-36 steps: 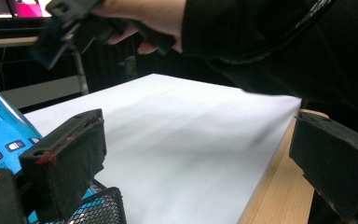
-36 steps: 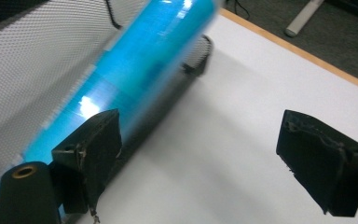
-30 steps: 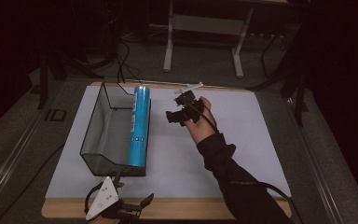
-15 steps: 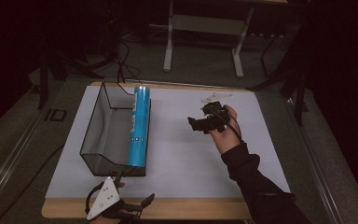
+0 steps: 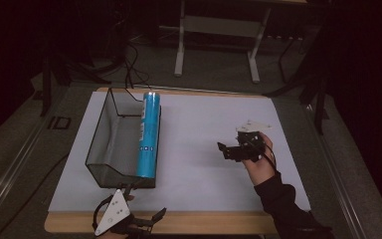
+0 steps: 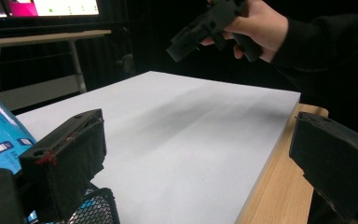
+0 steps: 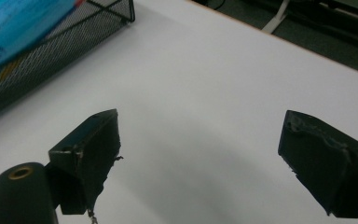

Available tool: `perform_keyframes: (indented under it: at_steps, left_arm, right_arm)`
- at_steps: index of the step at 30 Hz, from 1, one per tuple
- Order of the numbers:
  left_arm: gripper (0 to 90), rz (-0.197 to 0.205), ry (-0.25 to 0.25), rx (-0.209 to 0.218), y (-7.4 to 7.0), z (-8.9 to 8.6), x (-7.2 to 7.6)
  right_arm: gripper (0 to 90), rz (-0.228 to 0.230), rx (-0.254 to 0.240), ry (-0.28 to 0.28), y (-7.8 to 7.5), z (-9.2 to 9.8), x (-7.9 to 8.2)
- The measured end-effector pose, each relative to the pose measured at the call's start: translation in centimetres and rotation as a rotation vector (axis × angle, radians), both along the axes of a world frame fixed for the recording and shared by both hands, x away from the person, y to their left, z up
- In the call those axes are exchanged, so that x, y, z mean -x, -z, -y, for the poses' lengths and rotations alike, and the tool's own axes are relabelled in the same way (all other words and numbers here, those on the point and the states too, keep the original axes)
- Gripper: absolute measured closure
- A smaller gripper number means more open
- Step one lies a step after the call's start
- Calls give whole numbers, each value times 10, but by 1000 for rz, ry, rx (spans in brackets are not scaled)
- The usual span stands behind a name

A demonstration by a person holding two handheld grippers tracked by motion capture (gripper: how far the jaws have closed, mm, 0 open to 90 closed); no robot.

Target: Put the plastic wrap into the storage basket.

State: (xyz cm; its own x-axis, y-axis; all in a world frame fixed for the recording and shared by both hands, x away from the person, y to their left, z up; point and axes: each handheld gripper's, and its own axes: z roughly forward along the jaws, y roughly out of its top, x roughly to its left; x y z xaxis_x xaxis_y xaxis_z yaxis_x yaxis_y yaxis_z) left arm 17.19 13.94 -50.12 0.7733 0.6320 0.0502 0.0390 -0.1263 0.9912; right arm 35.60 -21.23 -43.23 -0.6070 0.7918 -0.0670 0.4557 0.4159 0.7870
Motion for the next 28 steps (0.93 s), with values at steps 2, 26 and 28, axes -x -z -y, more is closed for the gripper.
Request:
perform_keyframes:
  at_steps: [2,26,28]
  left_arm:
    - [42,0,0,0,0,0,0]
    - [42,-12,25,-15,3,6,3]
    - [42,-13,25,-13,3,7,4]
  right_arm:
    - [125,2,-5,3,2,3,2]
    - [133,-15,38,11,48,22,27]
    - [134,-8,53,4,50,21,27]
